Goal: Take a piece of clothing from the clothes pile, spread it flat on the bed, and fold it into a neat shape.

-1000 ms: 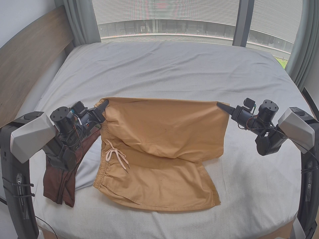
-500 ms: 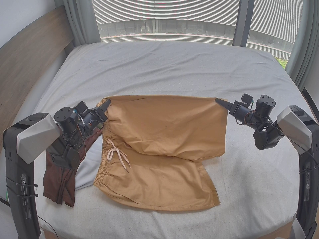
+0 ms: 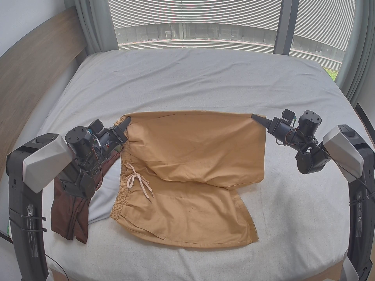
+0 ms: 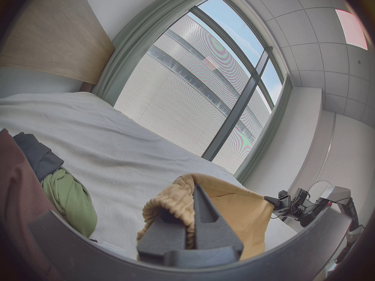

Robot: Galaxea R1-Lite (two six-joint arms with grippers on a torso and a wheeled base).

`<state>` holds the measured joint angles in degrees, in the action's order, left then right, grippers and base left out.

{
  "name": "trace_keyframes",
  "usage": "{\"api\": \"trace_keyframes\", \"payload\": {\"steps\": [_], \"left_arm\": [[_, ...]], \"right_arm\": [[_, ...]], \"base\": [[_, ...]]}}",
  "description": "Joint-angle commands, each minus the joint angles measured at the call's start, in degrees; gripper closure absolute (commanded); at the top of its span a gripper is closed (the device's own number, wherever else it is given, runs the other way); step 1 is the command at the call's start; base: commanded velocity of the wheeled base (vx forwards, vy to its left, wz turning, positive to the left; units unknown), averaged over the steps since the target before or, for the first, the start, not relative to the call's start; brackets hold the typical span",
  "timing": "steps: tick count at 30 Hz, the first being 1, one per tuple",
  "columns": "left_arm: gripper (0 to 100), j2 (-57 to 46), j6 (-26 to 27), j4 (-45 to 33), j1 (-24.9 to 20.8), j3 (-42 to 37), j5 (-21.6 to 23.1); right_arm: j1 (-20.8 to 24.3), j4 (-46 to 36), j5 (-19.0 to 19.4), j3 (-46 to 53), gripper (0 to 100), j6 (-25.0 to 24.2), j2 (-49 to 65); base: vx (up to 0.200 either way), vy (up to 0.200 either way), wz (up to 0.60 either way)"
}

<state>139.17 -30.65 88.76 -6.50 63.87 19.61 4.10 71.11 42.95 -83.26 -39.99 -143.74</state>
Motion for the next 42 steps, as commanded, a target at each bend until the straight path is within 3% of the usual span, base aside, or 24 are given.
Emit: {"api": "trace_keyframes", "payload": {"steps": [1,8,9,13,14,24,31,35,42], "left_arm": [[100,0.3,0.0,0.0,0.1,0.0,0.0],[100,1.3,0.0,-0.1,0.1,0.7,0.1],[0,1.3,0.0,-0.1,0.0,0.9,0.1],[0,1.3,0.0,-0.2,0.1,1.3,0.2],[0,1.3,-0.1,-0.2,0.1,1.4,0.1],[0,2.2,-3.1,-3.7,0.2,3.9,-1.8],[0,2.2,-3.1,-7.5,0.4,2.9,-3.4],[0,0.3,-2.8,-10.3,0.9,-0.4,-4.0],[0,-3.4,-2.2,-13.4,1.9,-6.2,-4.2]], "right_arm": [[0.0,-0.1,0.0,-0.4,100,0.0,-0.1],[0.2,-0.3,0.0,-0.7,100,0.1,-0.2],[0.3,-0.4,-0.1,-1.0,100,0.2,-0.5],[0.2,-0.6,-0.2,-3.0,100,0.1,-1.5],[0.2,-1.0,-0.4,-4.0,0,0.1,-1.7],[-0.5,-1.4,-0.7,-5.3,0,0.2,-2.3],[-0.2,-0.8,-0.8,3.7,0,2.4,3.0],[0.2,0.4,-0.8,13.5,0,6.9,7.1],[0.6,10.5,-0.7,26.2,0,7.6,8.9]], "base": [[0.000,0.000,0.00],[0.000,0.000,0.00],[0.000,0.000,0.00],[0.000,0.000,0.00],[0.000,0.000,0.00],[0.000,0.000,0.00],[0.000,0.000,0.00],[0.000,0.000,0.00],[0.000,0.000,0.00]]}}
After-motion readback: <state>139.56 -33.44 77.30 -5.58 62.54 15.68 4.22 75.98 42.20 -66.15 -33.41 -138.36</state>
